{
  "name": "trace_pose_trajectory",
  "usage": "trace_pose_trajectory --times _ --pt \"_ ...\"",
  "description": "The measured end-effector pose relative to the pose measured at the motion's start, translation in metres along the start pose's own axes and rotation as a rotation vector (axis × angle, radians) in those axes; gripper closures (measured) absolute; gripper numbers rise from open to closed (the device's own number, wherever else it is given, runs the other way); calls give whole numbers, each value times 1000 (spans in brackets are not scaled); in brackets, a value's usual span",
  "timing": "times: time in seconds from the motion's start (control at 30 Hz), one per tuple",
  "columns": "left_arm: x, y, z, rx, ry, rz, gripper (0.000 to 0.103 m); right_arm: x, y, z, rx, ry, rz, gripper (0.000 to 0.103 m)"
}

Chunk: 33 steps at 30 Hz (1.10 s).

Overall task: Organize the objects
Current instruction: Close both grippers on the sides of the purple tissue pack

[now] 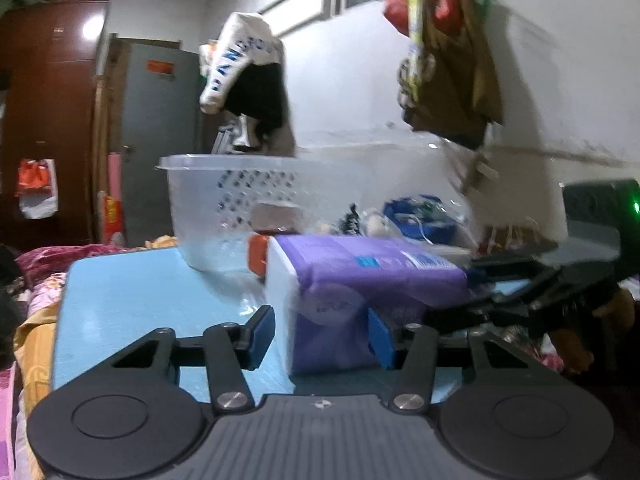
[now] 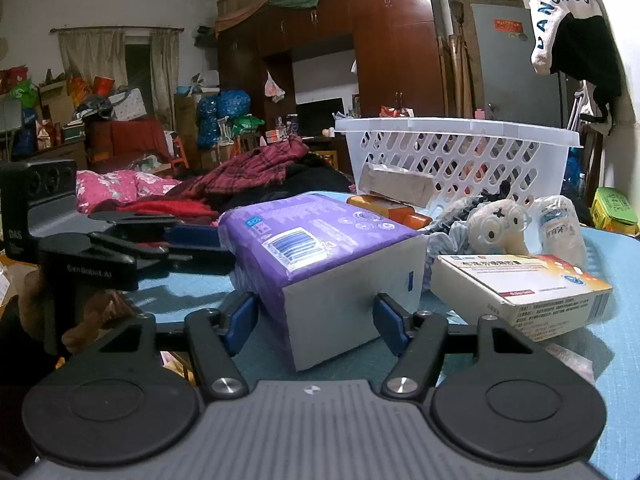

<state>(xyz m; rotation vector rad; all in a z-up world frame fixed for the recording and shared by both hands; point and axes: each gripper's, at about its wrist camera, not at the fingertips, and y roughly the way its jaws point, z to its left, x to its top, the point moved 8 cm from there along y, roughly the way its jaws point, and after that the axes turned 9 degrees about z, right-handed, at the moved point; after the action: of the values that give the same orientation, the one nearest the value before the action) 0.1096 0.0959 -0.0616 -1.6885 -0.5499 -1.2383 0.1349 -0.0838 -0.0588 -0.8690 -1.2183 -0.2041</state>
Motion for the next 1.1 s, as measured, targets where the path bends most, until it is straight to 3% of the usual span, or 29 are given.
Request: trace_pose_trajectory --times 0.1,0.3,0.57,0.83,0.97,1.1 --pt "-1 7 1 -19 -15 22 49 0 2 -3 -3 0 5 40" --pt "-2 7 -13 46 35 24 53 -1 6 -5 -33 -3 11 41" --pt "-3 -1 -23 58 38 11 56 -1 -1 -6 -44 -17 -10 45" --pt "-7 -3 -21 6 28 11 58 -5 -3 -12 -31 -23 -8 46" --pt "-4 -1 -3 8 -23 -20 52 -5 -2 -16 -7 2 -9 43" --pt "-2 4 -12 8 29 -28 47 -4 0 -17 -18 2 -14 38"
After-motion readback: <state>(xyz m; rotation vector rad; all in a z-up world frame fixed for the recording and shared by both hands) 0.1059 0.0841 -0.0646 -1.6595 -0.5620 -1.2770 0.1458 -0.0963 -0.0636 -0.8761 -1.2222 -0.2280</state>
